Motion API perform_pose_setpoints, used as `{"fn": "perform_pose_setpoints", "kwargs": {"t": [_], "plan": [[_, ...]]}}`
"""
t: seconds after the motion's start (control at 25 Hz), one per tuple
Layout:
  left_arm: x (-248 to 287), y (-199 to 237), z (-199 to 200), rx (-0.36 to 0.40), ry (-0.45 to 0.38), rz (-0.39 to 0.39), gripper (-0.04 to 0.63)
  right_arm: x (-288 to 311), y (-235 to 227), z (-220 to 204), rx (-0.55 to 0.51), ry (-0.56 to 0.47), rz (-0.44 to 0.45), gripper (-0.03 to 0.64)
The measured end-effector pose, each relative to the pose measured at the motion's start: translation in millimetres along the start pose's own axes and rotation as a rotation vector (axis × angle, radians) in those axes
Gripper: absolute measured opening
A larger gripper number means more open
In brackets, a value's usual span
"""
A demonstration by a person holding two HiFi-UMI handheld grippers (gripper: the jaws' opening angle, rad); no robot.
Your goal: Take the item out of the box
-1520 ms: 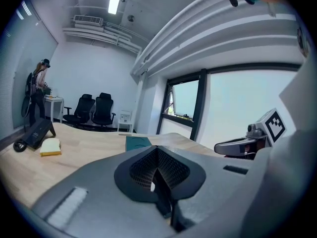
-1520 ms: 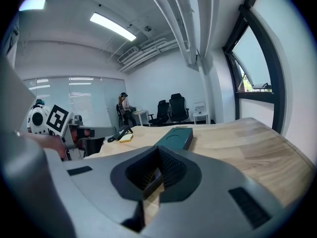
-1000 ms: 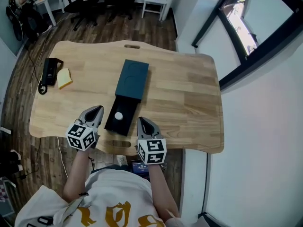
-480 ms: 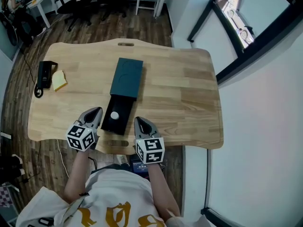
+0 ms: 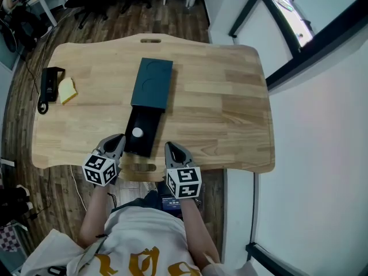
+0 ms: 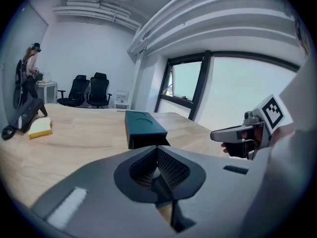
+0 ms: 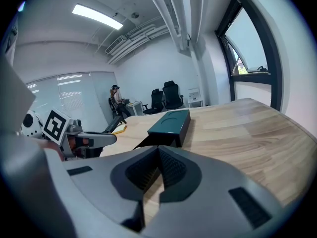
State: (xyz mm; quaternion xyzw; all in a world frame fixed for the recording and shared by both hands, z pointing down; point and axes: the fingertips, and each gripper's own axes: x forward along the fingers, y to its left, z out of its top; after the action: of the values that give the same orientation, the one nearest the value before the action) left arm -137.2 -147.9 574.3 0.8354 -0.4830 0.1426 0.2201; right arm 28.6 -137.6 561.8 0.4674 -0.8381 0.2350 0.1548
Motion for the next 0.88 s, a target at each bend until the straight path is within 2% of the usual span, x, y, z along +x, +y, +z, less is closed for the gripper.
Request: {"fn": "perform_pose_setpoints", "kwargs": {"t": [0.28,0.56,0.88], "plan": [[15,-2,-17,-0.015,0.045,-0.029,0.003,0,-9,-16,0.023,0.018,-0.009,0.006],[31,-3,-24,0.039,0.096,-0.024,0.006,2,-19,-27,0.046,0.042,-0.018,0.006],[56,-6,-33,0.093,0.181,-0.060,0.126,15,-20,-35,0.055,0.069,-0.003,0.006]]}}
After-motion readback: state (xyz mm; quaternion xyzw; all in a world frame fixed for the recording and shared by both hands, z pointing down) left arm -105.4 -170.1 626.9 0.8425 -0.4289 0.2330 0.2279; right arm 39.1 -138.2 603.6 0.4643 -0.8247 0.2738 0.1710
